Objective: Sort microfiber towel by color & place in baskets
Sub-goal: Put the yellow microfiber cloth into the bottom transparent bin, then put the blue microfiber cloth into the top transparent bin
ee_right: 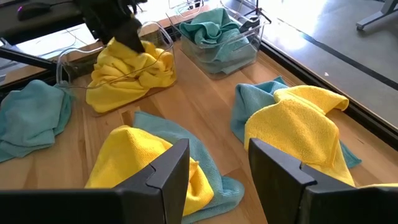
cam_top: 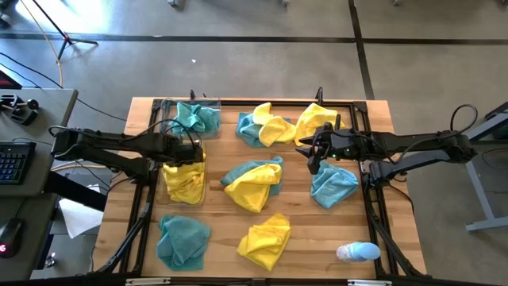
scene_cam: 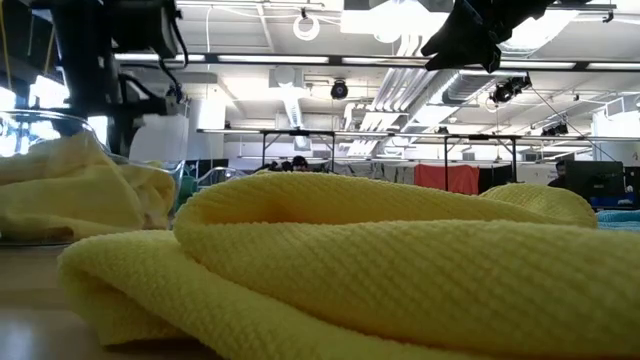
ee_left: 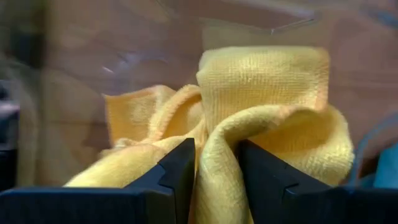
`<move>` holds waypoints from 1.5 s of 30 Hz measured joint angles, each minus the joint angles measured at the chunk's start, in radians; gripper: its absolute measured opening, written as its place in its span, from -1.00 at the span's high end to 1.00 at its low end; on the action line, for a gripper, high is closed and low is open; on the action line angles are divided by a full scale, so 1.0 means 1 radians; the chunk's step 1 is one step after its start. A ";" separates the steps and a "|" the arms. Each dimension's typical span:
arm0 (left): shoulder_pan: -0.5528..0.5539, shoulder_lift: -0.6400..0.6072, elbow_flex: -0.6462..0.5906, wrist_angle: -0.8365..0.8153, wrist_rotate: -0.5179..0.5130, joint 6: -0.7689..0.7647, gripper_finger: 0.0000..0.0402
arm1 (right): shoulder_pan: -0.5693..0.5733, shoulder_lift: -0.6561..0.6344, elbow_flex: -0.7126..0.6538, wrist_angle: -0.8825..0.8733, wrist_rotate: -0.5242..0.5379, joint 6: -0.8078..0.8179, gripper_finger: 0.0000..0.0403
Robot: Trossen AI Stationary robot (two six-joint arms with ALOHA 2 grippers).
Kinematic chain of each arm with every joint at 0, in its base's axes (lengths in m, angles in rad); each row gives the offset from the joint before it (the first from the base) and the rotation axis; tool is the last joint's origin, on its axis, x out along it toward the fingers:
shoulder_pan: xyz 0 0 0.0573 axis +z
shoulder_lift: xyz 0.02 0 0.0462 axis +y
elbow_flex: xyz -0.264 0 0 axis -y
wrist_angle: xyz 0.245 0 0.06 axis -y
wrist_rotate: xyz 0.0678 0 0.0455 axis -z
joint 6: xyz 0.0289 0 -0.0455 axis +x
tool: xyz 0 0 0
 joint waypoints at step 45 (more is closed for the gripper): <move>-0.745 0.442 0.767 -0.385 0.002 -0.628 0.46 | 0.001 0.000 0.000 -0.228 -0.019 0.071 0.20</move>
